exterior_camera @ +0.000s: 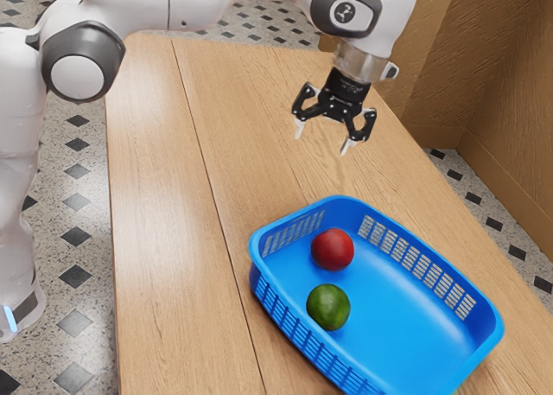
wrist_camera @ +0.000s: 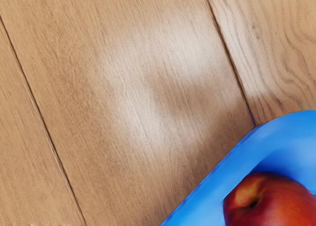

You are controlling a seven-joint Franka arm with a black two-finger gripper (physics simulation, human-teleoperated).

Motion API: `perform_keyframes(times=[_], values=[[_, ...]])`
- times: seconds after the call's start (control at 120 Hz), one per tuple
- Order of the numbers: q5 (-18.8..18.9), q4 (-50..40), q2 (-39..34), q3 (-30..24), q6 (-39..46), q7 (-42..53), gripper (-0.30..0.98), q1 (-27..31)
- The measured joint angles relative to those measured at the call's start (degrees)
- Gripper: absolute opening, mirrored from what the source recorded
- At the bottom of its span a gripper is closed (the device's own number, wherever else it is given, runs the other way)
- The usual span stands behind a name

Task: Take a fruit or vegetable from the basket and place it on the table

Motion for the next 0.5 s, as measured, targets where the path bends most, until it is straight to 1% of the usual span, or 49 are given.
perform_keyframes(times=[0.15, 0.267, 0.317, 0.383, 0.45, 0.5], values=[[-0.4, 0.0, -0.5, -0.3, 5.8, -15.6, 0.69, 0.0], [-0.7, -0.1, -3.9, -0.9, 8.0, -22.9, 0.69, -1.7], [-0.8, 0.0, -3.0, -1.1, 8.8, -22.4, 0.69, -1.7], [-0.9, 0.0, -1.4, -1.4, 10.3, -19.1, 0.69, -1.6], [-1.2, 0.0, 2.0, -2.5, 12.9, -13.0, 0.69, -1.4], [-2.1, 0.0, 3.9, -3.0, 15.8, -8.2, 0.69, -1.8]])
